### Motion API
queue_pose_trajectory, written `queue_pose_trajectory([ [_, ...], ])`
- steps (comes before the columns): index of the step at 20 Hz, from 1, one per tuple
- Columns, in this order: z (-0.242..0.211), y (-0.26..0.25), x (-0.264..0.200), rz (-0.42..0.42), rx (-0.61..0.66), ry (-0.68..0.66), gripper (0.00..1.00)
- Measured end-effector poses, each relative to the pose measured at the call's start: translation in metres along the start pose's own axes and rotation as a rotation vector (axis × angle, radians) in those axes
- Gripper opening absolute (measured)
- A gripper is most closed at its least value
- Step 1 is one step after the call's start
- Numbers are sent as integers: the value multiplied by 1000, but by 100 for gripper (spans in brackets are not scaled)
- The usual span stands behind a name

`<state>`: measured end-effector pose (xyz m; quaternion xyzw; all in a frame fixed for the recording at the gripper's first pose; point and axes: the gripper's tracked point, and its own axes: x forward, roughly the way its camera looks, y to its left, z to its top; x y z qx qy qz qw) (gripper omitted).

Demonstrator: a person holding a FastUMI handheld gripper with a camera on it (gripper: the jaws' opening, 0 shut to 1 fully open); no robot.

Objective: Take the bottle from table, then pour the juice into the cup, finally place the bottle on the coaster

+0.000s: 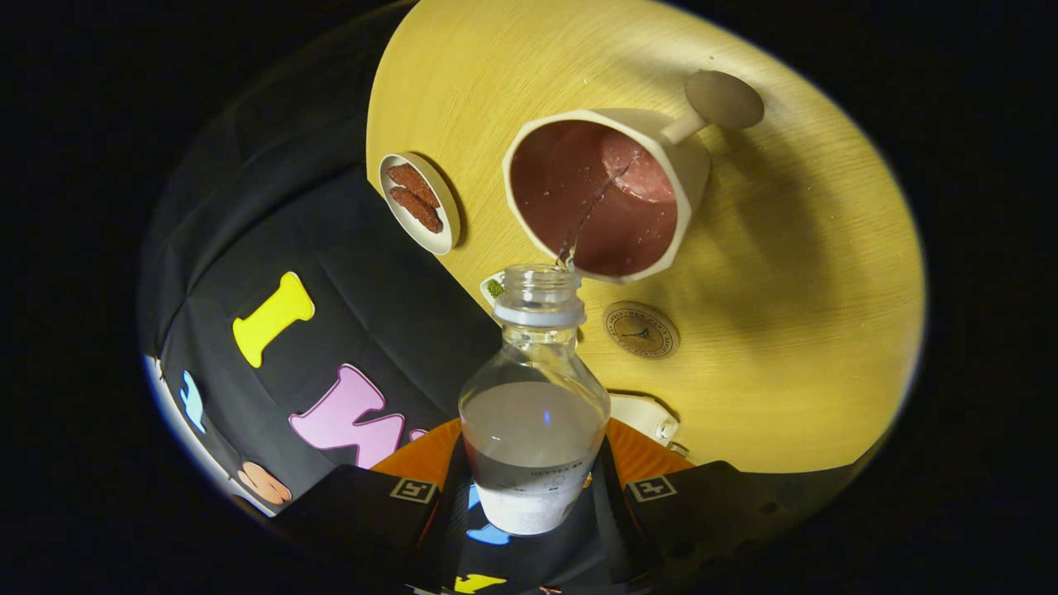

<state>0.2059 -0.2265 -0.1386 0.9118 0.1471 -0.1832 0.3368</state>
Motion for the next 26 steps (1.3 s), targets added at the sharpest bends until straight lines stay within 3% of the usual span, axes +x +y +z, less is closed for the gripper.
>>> queue_pose_trajectory([
  [8,0,7,-6,-34,154,45,69],
  [14,1,12,-9,-15,232,69,69],
  [26,-6,25,-15,-28,304,102,69],
])
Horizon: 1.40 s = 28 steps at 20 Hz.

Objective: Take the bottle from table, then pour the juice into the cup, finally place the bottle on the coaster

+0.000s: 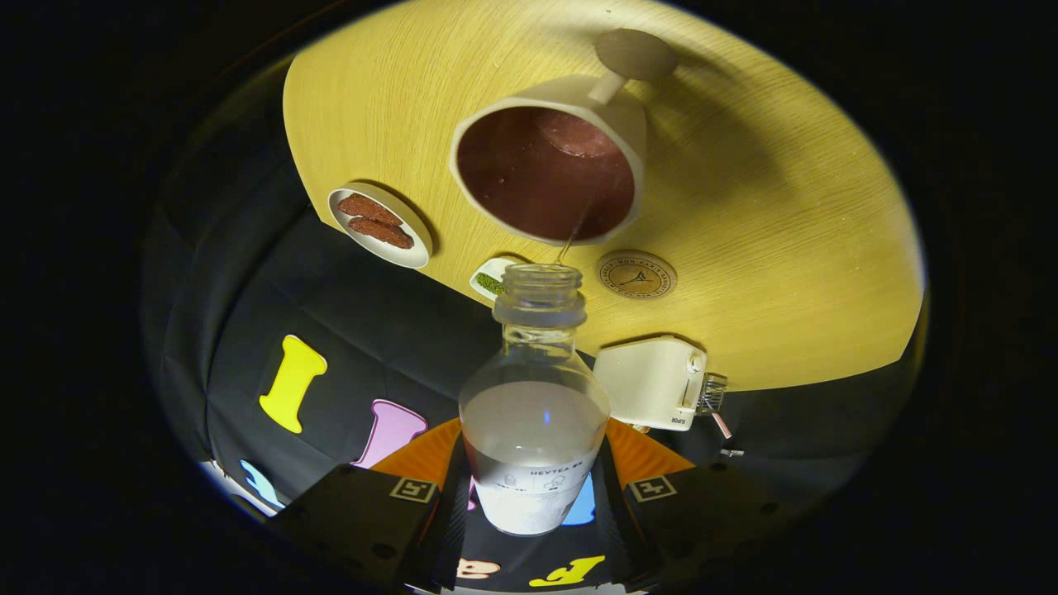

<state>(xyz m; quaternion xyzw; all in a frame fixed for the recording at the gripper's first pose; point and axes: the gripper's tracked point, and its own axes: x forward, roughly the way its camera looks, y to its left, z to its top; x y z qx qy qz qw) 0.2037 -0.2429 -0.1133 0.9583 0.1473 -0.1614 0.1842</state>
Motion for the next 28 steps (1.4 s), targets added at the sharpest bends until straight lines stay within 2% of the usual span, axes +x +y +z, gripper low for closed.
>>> queue_pose_trajectory([
  [10,0,-1,0,1,1,-18,69],
  [18,1,1,-1,44,-80,-68,69],
  [21,-5,1,-2,77,-162,-98,69],
  [24,-14,-6,-7,108,-297,-141,69],
  [28,-45,-10,-23,146,-555,-209,69],
])
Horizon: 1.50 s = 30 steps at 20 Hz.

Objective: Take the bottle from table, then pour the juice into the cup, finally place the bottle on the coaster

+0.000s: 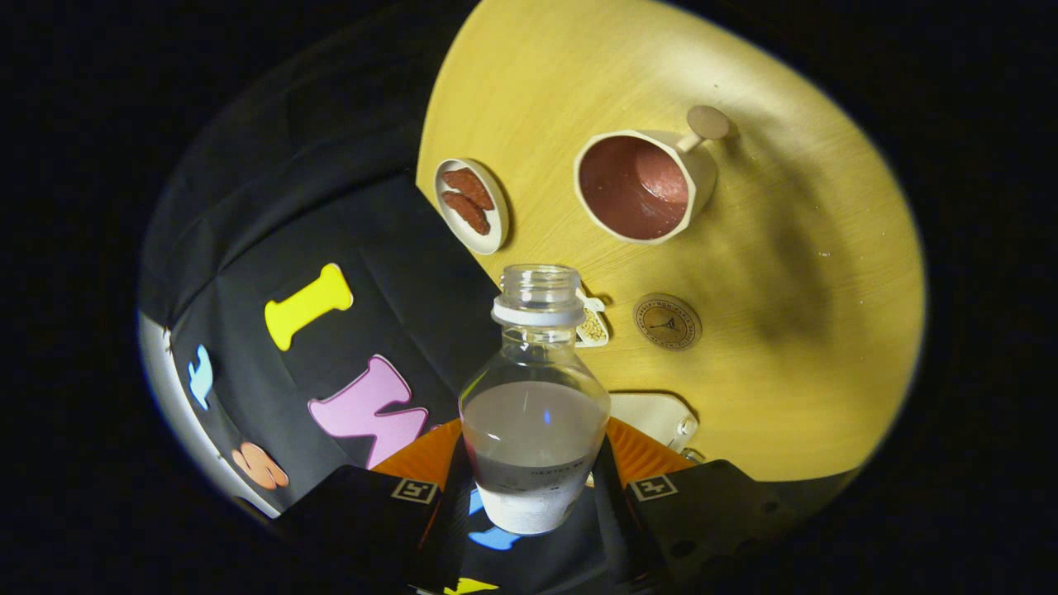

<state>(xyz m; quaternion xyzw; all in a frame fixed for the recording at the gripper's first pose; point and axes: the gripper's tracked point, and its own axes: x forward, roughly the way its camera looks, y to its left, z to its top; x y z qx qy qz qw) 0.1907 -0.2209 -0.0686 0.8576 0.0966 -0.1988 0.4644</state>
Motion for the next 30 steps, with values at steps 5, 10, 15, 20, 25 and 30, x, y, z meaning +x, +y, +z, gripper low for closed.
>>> queue_pose_trajectory([
  [5,-38,10,-28,50,-409,-59,68],
  [10,-87,-7,-46,58,-838,-73,68],
  [15,-125,-20,-55,120,-1308,-115,68],
  [20,-118,-69,-6,146,-1709,-222,68],
  [25,-86,-97,49,97,-1914,-356,68],
  [30,-55,-82,97,81,-1987,-467,68],
])
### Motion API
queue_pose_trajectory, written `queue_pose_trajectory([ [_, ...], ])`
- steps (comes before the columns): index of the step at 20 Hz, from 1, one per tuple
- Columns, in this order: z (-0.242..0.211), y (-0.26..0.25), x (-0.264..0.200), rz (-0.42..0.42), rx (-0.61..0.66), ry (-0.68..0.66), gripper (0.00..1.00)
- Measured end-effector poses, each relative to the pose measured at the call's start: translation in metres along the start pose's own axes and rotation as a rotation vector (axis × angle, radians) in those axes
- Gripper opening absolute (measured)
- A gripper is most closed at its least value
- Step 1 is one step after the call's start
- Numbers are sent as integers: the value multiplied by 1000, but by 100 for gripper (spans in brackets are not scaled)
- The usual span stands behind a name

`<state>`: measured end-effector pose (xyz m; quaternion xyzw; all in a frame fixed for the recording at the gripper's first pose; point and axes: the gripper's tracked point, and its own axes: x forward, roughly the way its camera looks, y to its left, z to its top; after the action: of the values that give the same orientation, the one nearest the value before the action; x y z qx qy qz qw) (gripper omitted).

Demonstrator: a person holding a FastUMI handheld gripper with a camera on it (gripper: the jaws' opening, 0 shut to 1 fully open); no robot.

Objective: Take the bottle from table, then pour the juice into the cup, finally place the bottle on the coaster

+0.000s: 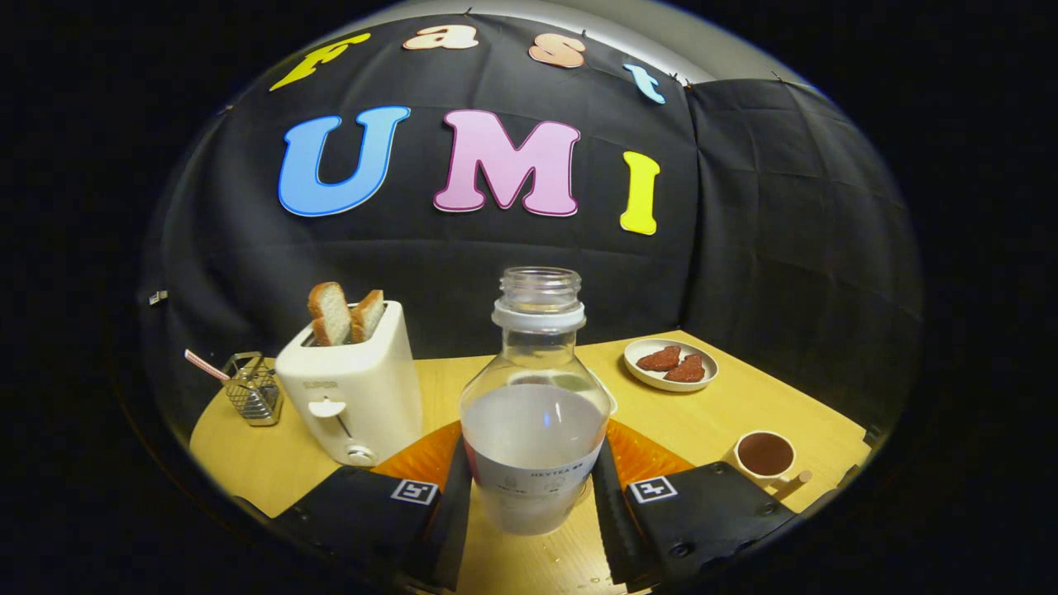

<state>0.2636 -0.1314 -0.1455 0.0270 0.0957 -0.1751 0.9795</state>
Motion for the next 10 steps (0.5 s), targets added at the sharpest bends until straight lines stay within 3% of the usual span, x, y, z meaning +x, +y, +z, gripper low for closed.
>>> queue_pose_trajectory([
  [6,-16,-23,53,-57,-28,-3,69],
  [10,-28,-13,67,-15,-41,6,70],
])
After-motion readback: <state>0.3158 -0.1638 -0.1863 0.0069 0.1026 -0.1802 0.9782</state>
